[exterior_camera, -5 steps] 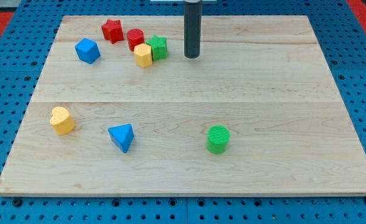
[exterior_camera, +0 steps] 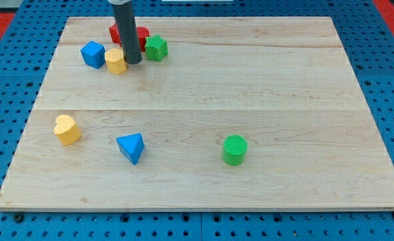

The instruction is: Push the yellow hexagon into the blue cube

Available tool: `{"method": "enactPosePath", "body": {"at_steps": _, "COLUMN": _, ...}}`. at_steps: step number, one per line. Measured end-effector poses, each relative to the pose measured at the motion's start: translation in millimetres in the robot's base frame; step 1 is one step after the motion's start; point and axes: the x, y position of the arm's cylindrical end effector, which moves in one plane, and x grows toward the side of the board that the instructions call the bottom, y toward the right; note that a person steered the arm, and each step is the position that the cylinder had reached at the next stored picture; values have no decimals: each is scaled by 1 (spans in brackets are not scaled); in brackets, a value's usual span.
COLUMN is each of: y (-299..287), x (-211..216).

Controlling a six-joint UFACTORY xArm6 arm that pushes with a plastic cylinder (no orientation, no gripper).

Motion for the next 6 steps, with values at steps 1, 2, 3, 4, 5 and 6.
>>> {"method": "enactPosePath", "body": {"at_steps": 1, "y": 0, "x": 5}}
{"method": "enactPosePath", "body": {"at_steps": 2, "y": -10, "x": 5}}
{"method": "enactPosePath", "body": {"at_steps": 3, "y": -32, "x": 4}}
{"method": "enactPosePath", "body": {"at_steps": 4, "y": -29, "x": -14}}
{"method": "enactPosePath", "body": {"at_steps": 5, "y": -39, "x": -39}}
{"method": "enactPosePath", "body": {"at_steps": 6, "y": -75, "x": -44}}
